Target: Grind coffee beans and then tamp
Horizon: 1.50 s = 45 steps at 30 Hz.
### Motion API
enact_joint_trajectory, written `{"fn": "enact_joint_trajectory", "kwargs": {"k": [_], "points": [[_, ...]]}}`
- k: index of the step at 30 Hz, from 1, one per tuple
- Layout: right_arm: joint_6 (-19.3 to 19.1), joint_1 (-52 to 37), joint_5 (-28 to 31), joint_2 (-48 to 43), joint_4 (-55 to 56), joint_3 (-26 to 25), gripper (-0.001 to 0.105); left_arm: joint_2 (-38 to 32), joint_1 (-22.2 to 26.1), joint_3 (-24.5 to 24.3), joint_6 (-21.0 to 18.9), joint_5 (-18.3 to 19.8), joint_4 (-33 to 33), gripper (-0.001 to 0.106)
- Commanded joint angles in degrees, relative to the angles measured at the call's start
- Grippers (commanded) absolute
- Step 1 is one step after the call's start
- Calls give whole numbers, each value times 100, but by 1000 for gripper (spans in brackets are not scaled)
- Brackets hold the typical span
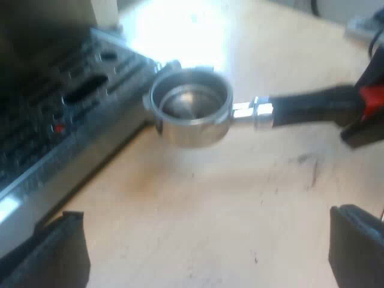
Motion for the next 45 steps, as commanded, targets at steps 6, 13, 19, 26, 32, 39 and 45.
{"fn": "enact_joint_trajectory", "kwargs": {"k": [6, 13, 19, 26, 32, 39, 45], "points": [[-317, -29, -3, 703, -876, -40, 0, 822, -32, 3, 200, 163, -422, 83], [-317, -46, -17, 1473, -1453, -40, 0, 1641, -32, 3, 209, 163, -437, 83], [-27, -142, -46, 1898, -1532, -40, 0, 2159, -32, 3, 209, 458, -593, 83], [52, -416, -327, 2043, -1574, -40, 0, 2233, -32, 3, 209, 645, -633, 83], [128, -416, -471, 2043, -1576, 89, 0, 2233, -32, 3, 209, 631, -633, 83], [200, -416, -471, 2043, -1576, 87, 0, 2233, -32, 3, 209, 631, -633, 83], [200, -416, -471, 2043, -1576, 87, 0, 2233, -32, 3, 209, 631, -633, 83]]}}
